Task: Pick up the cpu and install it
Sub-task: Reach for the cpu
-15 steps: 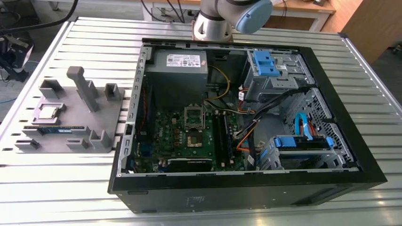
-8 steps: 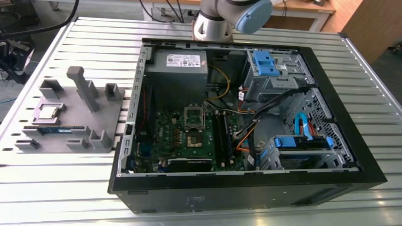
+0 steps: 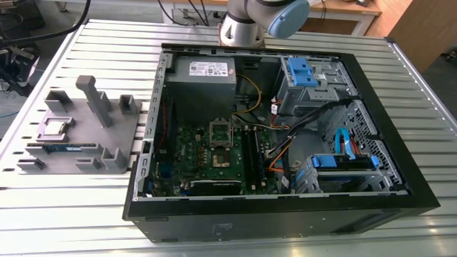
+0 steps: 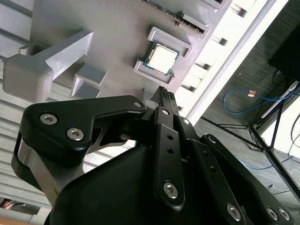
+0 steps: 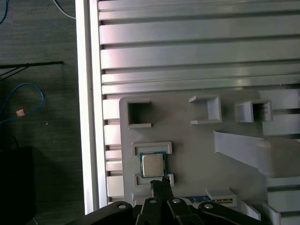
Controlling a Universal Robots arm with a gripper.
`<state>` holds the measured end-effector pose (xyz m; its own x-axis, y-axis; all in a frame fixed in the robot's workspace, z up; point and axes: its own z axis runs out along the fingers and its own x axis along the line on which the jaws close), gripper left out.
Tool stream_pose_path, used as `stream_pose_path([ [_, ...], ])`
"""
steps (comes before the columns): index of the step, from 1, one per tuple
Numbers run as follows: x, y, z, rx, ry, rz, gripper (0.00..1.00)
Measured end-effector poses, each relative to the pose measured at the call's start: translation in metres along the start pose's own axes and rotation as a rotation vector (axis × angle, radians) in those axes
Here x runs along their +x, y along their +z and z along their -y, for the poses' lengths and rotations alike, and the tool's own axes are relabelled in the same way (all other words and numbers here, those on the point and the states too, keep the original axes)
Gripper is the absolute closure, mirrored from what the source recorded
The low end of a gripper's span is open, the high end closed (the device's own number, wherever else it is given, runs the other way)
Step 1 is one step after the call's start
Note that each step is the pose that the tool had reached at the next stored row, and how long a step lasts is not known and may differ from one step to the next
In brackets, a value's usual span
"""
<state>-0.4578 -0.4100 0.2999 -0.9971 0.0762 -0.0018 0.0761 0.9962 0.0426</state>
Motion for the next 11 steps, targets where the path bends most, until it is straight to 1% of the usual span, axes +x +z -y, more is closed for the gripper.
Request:
stream_pose_path([
  [4,0.0000,0.0032,0.0002,0.0000,0.000,0.0000,0.89],
  [11,0.0001,0.0135,0.0006,-0.0001,0.000,0.0000,0.89],
])
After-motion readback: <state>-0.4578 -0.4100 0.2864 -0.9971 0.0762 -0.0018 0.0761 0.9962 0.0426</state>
